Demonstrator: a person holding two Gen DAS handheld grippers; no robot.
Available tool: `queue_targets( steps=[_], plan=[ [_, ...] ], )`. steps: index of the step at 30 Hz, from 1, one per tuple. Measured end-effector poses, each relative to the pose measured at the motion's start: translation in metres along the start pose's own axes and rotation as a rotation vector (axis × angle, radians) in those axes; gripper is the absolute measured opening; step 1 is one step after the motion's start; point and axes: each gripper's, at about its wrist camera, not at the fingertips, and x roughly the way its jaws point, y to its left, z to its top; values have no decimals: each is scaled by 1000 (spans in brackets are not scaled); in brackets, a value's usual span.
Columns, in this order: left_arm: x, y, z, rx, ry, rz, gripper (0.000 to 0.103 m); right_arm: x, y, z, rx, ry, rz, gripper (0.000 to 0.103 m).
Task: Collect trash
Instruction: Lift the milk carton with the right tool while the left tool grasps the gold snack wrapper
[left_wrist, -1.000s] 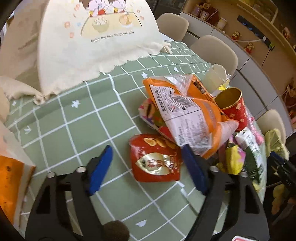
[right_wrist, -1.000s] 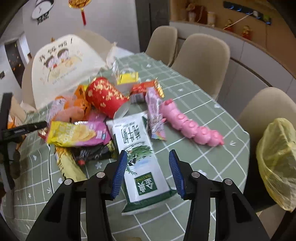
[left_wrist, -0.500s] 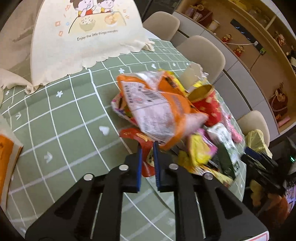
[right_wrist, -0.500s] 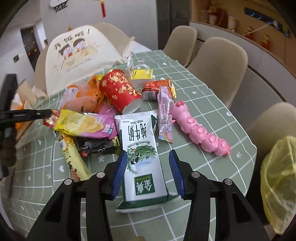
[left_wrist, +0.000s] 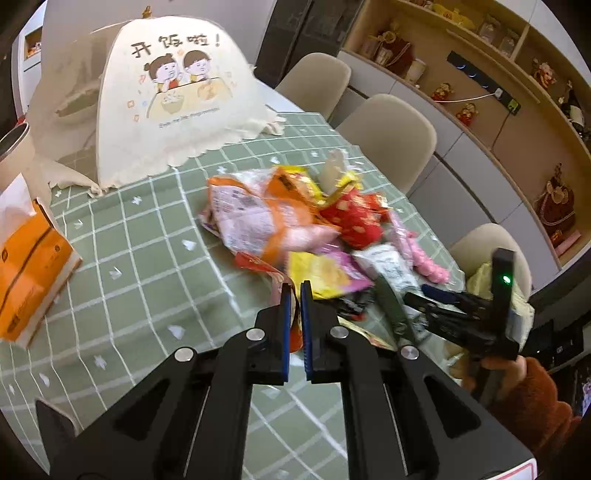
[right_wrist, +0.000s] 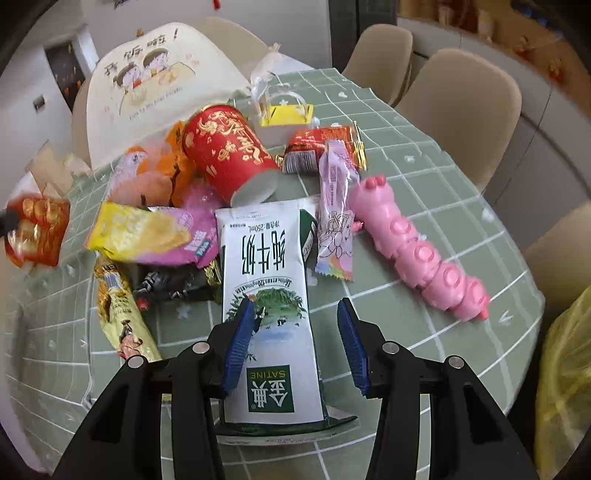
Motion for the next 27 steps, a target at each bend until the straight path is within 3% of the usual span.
queue_targets(
  steps=[2, 3, 4, 8, 15, 18, 22, 24, 25, 27],
  plan=[
    [-2, -11, -8, 11, 5, -7, 5, 1, -3, -4, 37, 23, 118, 41],
    [-2, -15, -10, 14, 8, -10, 5, 1, -2, -7, 40, 26, 150, 34],
    [-2, -19, -14, 16, 13, -15, 5, -1, 1, -11, 37, 26, 142, 25],
    [-8, -27, -24, 30, 18, -49, 5, -25, 20, -23, -1, -19, 102, 16],
    [-10, -31, -32, 82, 9, -169, 5, -106, 41, -39, -24, -162, -44, 12],
    [-9, -37, -33, 95, 2, -219, 5, -120, 43, -46, -15, -164, -85, 12],
    [-8, -44, -38, 102, 25, -286, 5, -112, 30, -69, 89, -130, -107, 13],
    [-6, -49, -44, 115, 36, -292, 5, -112, 26, -84, 117, -155, -93, 29],
    [-4, -51, -48, 118, 45, -299, 5, -109, 23, -91, 130, -161, -81, 48],
    [-2, -56, -54, 123, 57, -311, 5, -100, 22, -99, 132, -126, -69, 50]
  ],
)
